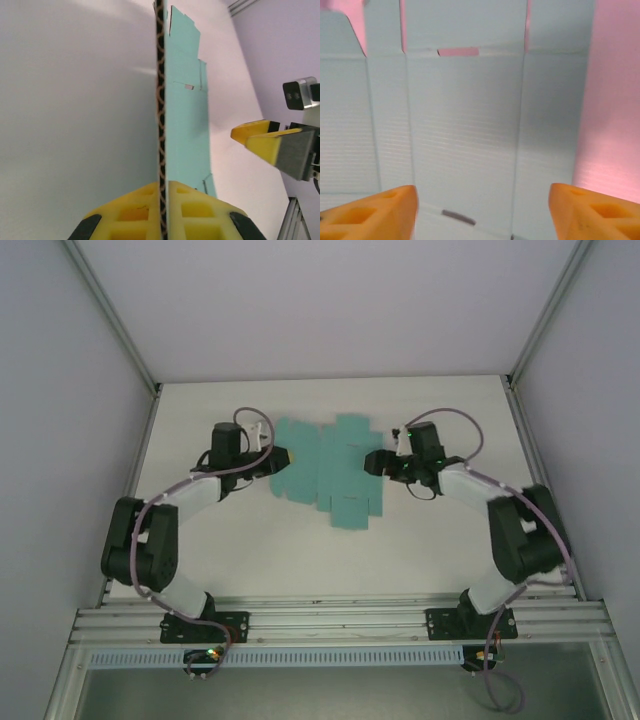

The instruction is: Assemble paper box

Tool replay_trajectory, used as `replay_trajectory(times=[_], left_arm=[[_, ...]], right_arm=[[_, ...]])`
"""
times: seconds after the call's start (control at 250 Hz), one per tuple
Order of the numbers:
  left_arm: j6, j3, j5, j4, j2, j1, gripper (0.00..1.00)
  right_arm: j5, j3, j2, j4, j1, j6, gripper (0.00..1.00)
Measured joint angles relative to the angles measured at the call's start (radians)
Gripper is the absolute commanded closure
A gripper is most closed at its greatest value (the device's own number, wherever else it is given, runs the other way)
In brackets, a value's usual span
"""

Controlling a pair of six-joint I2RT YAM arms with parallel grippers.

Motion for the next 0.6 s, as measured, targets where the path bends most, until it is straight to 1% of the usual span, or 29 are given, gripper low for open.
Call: replay_trajectory(times=[0.152,0.244,0.327,0.447,0.507,0.527,0.559,0.603], left_arm=[[-0.019,0.018,0.039,0.001,-0.13,0.005,1.0],[-0.037,0.045,0.069,0.004,-0.209,0.011,1.0],[-0.062,0.07,0.102,0.023,-0.272,0.018,1.0],[-0.114,0.073,0.146,0.082,-0.348,0.025,1.0],[-0.142,0.072,0.163,0.105,-0.371,0.027,1.0],[-0.15,0.071,0.168,0.114,-0.376,0.029,1.0],[-0.163,0.069,0.175,0.125,-0.383,0.031,1.0],[-0.178,0.063,0.182,0.142,-0.391,0.033,1.0]], right_arm=[[-0.092,-0.063,-0.23,0.049,-0.095,0.0,0.1],[-0.163,-0.099,-0.322,0.075,-0.15,0.006,0.1],[-0.219,-0.109,-0.351,0.086,-0.185,0.013,0.13],[-0.3,-0.12,-0.358,0.135,-0.196,0.027,0.23],[-0.338,-0.126,-0.358,0.175,-0.197,0.045,0.31],[-0.35,-0.129,-0.358,0.188,-0.197,0.057,0.34],[-0.37,-0.132,-0.358,0.213,-0.198,0.071,0.42],[-0.397,-0.133,-0.358,0.248,-0.198,0.087,0.49]])
